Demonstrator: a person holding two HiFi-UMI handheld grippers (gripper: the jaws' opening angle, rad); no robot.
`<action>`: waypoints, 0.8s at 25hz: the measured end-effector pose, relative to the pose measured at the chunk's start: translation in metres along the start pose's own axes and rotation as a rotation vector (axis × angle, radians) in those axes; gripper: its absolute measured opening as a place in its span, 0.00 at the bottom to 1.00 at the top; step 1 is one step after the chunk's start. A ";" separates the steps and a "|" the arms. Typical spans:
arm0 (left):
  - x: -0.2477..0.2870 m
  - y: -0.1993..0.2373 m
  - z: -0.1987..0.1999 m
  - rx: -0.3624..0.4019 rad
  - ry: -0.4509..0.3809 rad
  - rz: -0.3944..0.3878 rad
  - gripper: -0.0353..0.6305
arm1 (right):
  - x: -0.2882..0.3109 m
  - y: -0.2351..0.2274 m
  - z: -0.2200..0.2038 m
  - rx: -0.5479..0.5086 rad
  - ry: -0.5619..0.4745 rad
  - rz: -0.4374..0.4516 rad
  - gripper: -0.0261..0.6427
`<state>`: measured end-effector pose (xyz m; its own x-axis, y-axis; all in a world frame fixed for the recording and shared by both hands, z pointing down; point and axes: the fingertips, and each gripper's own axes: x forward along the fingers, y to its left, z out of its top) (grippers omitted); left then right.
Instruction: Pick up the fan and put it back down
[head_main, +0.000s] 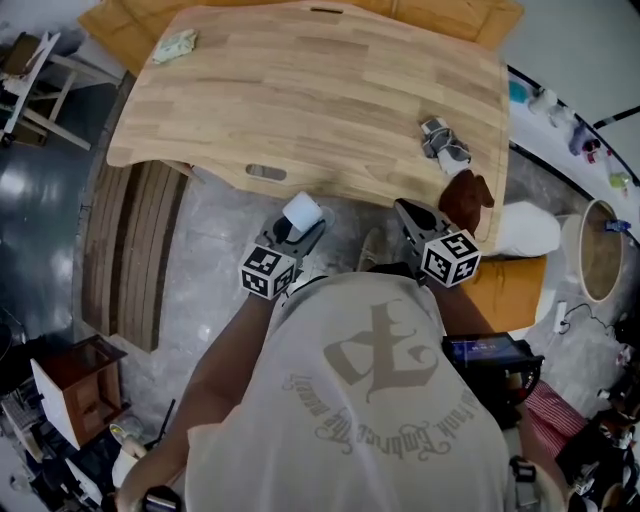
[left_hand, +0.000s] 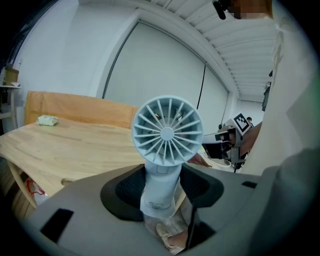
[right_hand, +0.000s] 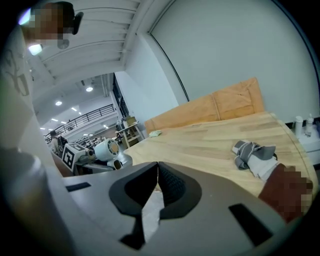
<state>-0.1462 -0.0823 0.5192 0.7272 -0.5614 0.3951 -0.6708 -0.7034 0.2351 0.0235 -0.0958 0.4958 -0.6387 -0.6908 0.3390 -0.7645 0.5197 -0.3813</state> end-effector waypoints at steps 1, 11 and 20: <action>0.007 0.002 0.000 0.001 0.007 0.000 0.40 | 0.001 -0.005 0.001 0.004 0.003 -0.002 0.06; 0.069 0.017 0.016 0.002 0.037 -0.016 0.40 | 0.005 -0.053 0.011 0.038 0.029 -0.028 0.06; 0.115 0.035 0.024 0.001 0.062 -0.011 0.40 | 0.014 -0.086 0.014 0.065 0.055 -0.038 0.06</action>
<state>-0.0828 -0.1821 0.5513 0.7242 -0.5251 0.4470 -0.6624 -0.7099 0.2393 0.0816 -0.1575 0.5213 -0.6142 -0.6800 0.4004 -0.7824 0.4583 -0.4217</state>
